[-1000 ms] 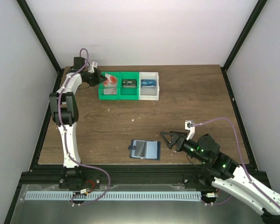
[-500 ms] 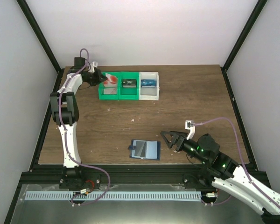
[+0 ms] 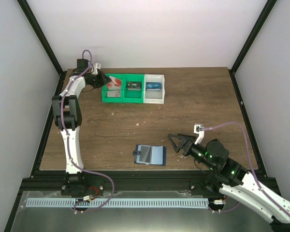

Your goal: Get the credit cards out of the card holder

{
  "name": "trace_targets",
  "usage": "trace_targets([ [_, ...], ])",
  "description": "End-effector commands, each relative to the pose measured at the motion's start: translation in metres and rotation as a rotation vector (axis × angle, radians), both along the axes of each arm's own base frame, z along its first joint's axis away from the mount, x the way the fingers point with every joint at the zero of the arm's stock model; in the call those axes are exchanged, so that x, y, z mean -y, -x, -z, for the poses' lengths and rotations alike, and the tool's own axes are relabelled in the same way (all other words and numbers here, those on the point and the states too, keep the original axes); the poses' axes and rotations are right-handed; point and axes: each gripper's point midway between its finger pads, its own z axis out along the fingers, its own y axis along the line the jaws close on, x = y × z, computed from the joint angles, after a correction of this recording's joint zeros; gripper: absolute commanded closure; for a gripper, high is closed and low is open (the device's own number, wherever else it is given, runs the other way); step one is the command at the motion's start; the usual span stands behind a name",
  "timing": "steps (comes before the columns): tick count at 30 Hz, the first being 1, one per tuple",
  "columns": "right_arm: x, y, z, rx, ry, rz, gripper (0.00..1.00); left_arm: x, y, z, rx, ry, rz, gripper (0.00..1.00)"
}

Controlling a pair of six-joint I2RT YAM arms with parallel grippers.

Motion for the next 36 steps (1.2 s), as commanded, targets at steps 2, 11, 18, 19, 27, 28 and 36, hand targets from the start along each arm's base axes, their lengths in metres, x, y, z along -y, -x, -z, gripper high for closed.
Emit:
trace_targets([
  [2,0.006,-0.003,-0.02,0.049,0.003,0.031,0.0,0.002,-0.006,-0.005,0.03,0.002,0.006,0.85],
  [11,0.005,-0.003,-0.023,0.044,-0.016,0.031,0.0,0.008,-0.008,-0.029,0.064,0.08,0.016,0.76],
  [18,0.004,-0.001,-0.029,0.042,-0.047,0.017,0.0,0.011,0.001,-0.047,0.094,0.148,0.002,0.68],
  [19,0.004,0.0,-0.029,0.038,-0.048,0.014,0.0,0.009,0.001,-0.05,0.103,0.149,-0.011,0.67],
  [27,0.006,0.004,-0.03,0.015,-0.059,0.007,0.0,-0.002,-0.005,-0.06,0.13,0.122,-0.067,0.61],
  [28,0.008,0.005,-0.03,0.014,-0.065,0.008,0.0,-0.002,-0.006,-0.061,0.13,0.124,-0.068,0.61],
  [36,0.012,0.009,-0.029,-0.002,-0.079,0.007,0.0,-0.004,-0.001,-0.053,0.111,0.053,-0.088,0.61],
])
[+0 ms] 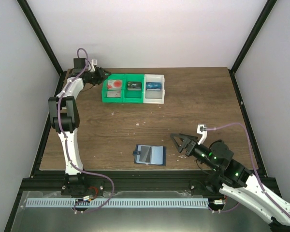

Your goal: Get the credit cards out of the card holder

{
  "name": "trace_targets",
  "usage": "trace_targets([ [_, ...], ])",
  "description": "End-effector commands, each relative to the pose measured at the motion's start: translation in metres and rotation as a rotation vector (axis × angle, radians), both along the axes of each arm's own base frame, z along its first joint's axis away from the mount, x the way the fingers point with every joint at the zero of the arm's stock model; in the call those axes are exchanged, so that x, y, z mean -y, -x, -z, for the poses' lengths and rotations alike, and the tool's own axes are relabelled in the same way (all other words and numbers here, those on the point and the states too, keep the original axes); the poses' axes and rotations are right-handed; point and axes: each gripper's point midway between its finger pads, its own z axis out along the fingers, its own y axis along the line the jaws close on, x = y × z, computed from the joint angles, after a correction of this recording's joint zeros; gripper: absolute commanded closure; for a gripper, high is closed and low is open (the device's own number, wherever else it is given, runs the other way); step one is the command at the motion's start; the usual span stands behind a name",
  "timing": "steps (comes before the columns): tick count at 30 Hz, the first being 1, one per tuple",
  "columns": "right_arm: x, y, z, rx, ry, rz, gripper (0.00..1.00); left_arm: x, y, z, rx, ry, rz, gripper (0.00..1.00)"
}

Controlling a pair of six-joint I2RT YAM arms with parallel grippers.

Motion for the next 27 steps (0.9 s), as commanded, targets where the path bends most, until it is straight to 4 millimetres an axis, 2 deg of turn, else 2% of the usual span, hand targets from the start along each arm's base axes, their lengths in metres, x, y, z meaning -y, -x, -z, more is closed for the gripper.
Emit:
trace_targets([
  [1,0.005,0.003,-0.014,-0.001,-0.028,0.006,0.0,-0.003,0.006,-0.012,0.016,-0.073,-0.029,0.63],
  [5,0.004,0.002,-0.008,-0.002,-0.018,0.006,0.0,-0.004,0.022,-0.007,-0.015,-0.122,-0.038,0.72],
  [6,0.002,0.001,-0.005,-0.005,-0.007,0.003,0.0,-0.004,0.026,-0.012,-0.007,-0.128,-0.041,0.72],
  [7,0.002,0.002,-0.002,-0.012,0.007,-0.001,0.0,-0.002,0.035,-0.006,-0.029,-0.127,-0.04,0.72],
  [8,0.001,0.002,0.001,-0.018,0.019,-0.004,0.0,0.001,0.042,-0.008,-0.033,-0.116,-0.035,0.72],
  [15,-0.01,0.006,0.017,-0.039,0.065,-0.071,0.02,0.037,0.092,-0.046,-0.003,-0.073,0.01,0.61],
  [20,-0.018,0.01,0.034,-0.084,0.12,-0.115,0.06,0.072,0.138,-0.066,0.022,-0.009,0.107,0.55],
  [22,-0.021,0.012,0.043,-0.108,0.144,-0.134,0.11,0.084,0.159,-0.072,0.038,-0.004,0.143,0.54],
  [25,-0.028,0.015,0.052,-0.136,0.165,-0.176,0.24,0.103,0.195,-0.076,0.055,0.016,0.214,0.53],
  [27,-0.033,0.016,0.06,-0.162,0.178,-0.2,0.36,0.114,0.217,-0.082,0.078,0.004,0.256,0.53],
])
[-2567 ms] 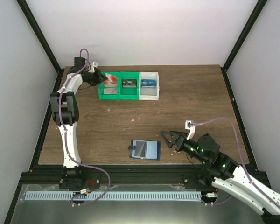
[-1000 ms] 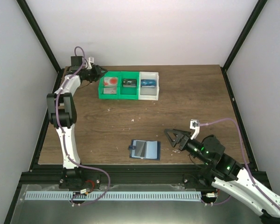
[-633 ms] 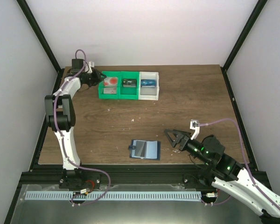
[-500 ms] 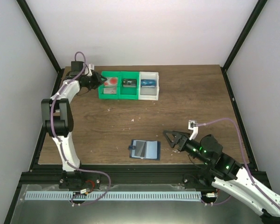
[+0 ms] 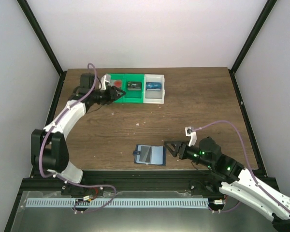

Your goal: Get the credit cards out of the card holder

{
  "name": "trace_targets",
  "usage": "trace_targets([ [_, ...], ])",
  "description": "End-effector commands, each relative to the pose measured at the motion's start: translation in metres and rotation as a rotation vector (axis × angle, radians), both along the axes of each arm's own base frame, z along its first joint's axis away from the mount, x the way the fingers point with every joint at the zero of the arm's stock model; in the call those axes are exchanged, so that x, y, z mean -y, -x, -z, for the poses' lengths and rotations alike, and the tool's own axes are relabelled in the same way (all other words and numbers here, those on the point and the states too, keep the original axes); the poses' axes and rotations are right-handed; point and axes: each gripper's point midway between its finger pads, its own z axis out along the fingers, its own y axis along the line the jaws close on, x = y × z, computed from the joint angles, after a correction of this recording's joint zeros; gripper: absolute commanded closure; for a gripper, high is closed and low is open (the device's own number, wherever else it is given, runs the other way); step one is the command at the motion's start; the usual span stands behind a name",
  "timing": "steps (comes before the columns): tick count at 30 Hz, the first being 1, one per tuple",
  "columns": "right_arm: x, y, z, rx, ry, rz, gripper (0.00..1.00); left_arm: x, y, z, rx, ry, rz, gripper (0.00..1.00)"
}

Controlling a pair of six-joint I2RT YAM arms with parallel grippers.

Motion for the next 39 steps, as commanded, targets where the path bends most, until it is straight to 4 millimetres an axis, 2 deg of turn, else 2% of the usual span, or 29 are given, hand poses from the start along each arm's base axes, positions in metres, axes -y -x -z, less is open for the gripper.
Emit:
trace_targets([
  [1,-0.011,0.007,0.019,-0.058,0.035,-0.072,0.41,0.023,0.045,-0.015,0.059,0.011,0.098,0.53],
  [4,-0.018,0.007,0.031,-0.106,0.035,-0.086,0.56,0.031,0.08,-0.01,0.055,0.012,0.145,0.53],
  [5,-0.02,0.007,0.036,-0.123,0.037,-0.089,0.59,0.033,0.091,-0.007,0.052,0.013,0.159,0.53],
  [9,-0.026,0.005,0.052,-0.193,0.048,-0.084,0.62,0.044,0.133,0.008,0.029,0.031,0.208,0.54],
  [12,-0.03,0.002,0.066,-0.244,0.073,-0.075,0.65,0.057,0.158,0.012,0.031,0.069,0.238,0.54],
  [15,-0.038,0.0,0.074,-0.277,0.09,-0.085,0.67,0.067,0.179,0.028,0.0,0.095,0.259,0.54],
  [27,-0.074,-0.003,0.101,-0.335,0.159,-0.126,0.69,0.098,0.235,0.1,-0.141,0.124,0.347,0.56],
  [34,-0.092,-0.004,0.107,-0.34,0.19,-0.154,0.7,0.096,0.247,0.132,-0.213,0.141,0.338,0.55],
  [39,-0.096,-0.005,0.118,-0.351,0.222,-0.158,0.71,0.09,0.25,0.152,-0.24,0.098,0.318,0.55],
])
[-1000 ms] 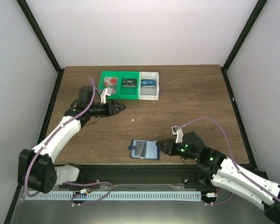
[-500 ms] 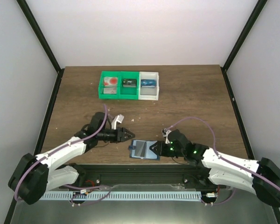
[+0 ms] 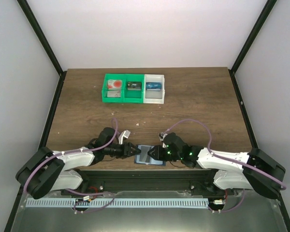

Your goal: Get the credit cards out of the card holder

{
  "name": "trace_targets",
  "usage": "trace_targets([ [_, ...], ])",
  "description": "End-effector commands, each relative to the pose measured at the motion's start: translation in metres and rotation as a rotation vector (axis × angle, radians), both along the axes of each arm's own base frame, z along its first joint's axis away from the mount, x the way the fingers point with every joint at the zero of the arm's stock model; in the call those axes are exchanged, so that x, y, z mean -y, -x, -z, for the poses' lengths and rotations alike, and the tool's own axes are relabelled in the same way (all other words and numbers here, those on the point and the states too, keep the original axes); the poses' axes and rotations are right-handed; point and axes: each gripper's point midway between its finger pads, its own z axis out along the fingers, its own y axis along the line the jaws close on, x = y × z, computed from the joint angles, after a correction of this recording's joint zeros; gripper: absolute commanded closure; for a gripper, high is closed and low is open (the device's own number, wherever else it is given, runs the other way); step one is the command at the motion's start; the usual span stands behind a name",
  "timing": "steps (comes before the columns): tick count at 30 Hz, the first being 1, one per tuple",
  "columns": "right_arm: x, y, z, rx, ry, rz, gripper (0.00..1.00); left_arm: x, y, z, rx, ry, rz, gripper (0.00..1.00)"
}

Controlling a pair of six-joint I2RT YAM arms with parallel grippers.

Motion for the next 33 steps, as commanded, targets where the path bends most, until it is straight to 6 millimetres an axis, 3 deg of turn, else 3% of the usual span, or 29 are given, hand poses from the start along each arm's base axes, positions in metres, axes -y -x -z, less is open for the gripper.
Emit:
trace_targets([
  [1,-0.013,-0.007,-0.008,0.031,-0.016,-0.011,0.71,0.001,-0.002,0.005,0.023,0.006,-0.012,0.55],
  [8,-0.013,-0.007,0.0,0.024,0.021,-0.018,0.71,-0.006,0.003,0.014,0.001,-0.006,-0.032,0.55],
  [33,-0.016,-0.01,0.026,0.021,0.101,-0.043,0.76,-0.006,-0.001,0.002,0.008,0.018,-0.065,0.55],
])
